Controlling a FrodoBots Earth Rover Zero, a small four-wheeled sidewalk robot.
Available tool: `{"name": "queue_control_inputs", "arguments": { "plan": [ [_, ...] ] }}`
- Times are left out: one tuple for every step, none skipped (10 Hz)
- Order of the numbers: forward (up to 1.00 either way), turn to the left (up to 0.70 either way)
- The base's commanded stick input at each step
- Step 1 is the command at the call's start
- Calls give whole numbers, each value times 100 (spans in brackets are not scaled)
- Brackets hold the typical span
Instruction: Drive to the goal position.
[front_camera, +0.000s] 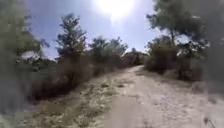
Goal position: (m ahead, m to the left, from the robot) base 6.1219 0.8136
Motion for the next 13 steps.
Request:
{"name": "queue_control_inputs", "arguments": {
  "plan": [
    [70, 0],
    [70, 0],
    [70, 0],
    [70, 0],
    [70, 0],
    [70, 0],
    [70, 0],
    [70, 0],
    [70, 0],
    [70, 0],
    [70, 0],
    [70, 0],
    [70, 0]
  ]
}}
